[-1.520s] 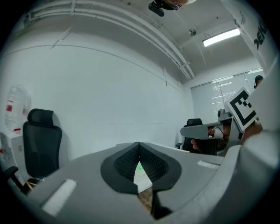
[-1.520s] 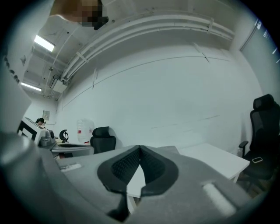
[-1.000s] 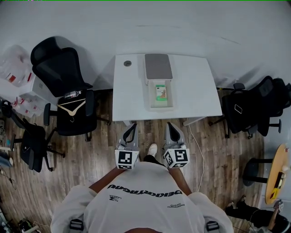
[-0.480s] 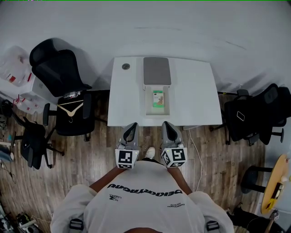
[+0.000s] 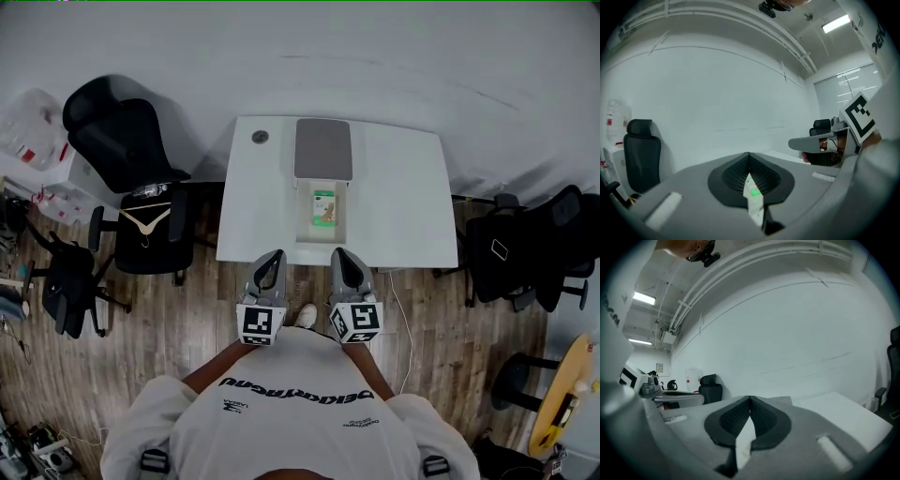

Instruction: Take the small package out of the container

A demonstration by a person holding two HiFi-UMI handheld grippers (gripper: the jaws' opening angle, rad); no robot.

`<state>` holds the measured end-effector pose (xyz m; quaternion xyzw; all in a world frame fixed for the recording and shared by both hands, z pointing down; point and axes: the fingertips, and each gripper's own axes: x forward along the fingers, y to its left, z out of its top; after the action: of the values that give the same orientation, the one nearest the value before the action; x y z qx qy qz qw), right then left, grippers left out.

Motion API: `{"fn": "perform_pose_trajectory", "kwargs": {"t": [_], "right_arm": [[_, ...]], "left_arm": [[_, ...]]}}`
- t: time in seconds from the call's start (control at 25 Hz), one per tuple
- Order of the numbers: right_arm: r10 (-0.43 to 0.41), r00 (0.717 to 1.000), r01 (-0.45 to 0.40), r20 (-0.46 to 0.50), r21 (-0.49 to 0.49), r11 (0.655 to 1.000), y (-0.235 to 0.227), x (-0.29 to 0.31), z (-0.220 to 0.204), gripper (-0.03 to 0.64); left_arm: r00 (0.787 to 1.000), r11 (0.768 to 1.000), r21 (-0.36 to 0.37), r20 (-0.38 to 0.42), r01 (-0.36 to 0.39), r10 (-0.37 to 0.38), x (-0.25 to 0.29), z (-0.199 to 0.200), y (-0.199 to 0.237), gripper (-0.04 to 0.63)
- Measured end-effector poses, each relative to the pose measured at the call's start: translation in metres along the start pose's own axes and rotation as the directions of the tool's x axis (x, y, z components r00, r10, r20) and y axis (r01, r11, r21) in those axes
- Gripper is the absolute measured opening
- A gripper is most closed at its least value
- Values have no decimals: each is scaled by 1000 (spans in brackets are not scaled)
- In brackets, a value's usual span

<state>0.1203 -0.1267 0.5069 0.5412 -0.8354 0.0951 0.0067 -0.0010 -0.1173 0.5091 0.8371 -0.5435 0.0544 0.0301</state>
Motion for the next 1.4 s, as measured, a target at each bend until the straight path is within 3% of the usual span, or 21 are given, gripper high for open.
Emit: {"fn": "perform_pose_trajectory", "kwargs": {"t": [1.16,1.4], "right_arm": [[-72,992,75,-100,31,997,-19,80,-29,-2],[-81,988,86,-134,27,996,-25,98,-40,35]], "left_arm": [[996,996,-12,-23,90,-90,63,-12,40,-3],[996,996,-11,-32,88,-88,71,-15,48,-3]]}}
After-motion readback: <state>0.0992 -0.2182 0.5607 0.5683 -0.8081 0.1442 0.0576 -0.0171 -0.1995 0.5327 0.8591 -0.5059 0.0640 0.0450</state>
